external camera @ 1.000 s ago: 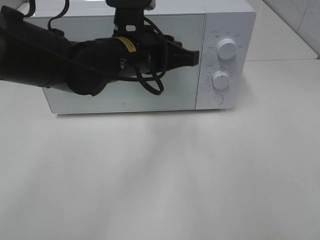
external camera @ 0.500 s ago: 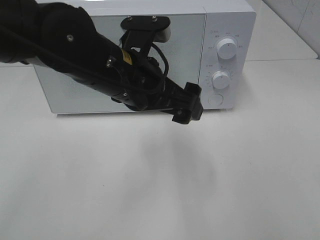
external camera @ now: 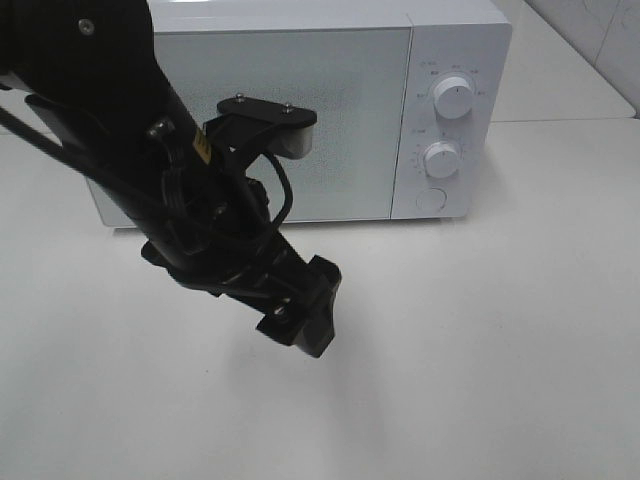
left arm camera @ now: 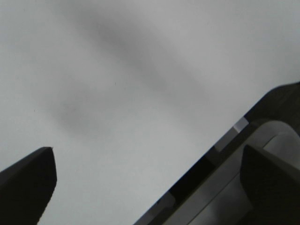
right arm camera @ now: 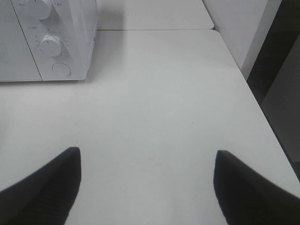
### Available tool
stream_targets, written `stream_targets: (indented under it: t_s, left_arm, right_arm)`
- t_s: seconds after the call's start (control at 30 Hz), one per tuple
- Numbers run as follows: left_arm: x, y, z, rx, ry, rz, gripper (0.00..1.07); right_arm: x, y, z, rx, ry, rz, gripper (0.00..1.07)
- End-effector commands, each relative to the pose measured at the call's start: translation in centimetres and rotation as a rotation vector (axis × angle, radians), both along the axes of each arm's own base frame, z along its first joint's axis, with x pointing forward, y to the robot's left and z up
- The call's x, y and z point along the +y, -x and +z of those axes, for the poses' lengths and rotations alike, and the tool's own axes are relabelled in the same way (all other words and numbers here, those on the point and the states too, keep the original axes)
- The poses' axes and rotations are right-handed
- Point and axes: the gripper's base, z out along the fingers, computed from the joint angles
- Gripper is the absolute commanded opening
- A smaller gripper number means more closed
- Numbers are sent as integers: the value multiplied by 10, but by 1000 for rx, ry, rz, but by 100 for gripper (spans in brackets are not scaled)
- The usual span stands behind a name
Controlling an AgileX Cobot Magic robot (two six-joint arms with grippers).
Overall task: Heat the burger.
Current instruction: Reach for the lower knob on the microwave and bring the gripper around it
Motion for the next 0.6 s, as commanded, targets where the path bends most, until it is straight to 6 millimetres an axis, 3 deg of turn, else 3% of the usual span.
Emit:
stream_targets:
  t_s: [0.03,0.07,0.17,0.23,0.37,0.4,0.5,0.57,0.6]
  left_arm:
    - [13,-5,1,43,-42,26,101]
    - [24,-11,0,70,-62,57,101]
    - [30,-15,0,86,-71,78,100]
    - [55,-28,-1,153,-113,150,100]
    - [76,-36,0,214,-131,215,100]
    - [87,-40,3,232,-128,253,100]
    - [92,-41,6,232,-125,266,100]
    - [118,-43,23,199,-88,348,100]
    - [118,-43,23,199,-88,348,100]
  right_arm:
    - [0,4,0,-31,-5,-8,74]
    - [0,4,0,-31,-5,-8,74]
    - [0,4,0,-31,-5,-8,74]
    - [0,4,0,-31,-5,-8,74]
    - [0,4,0,-31,-5,-8,74]
    - [0,4,0,-31,-5,-8,74]
    - [0,4,0,-31,-5,-8,74]
    - [0,4,0,-31,-5,-8,74]
    - [0,4,0,-31,-5,-8,74]
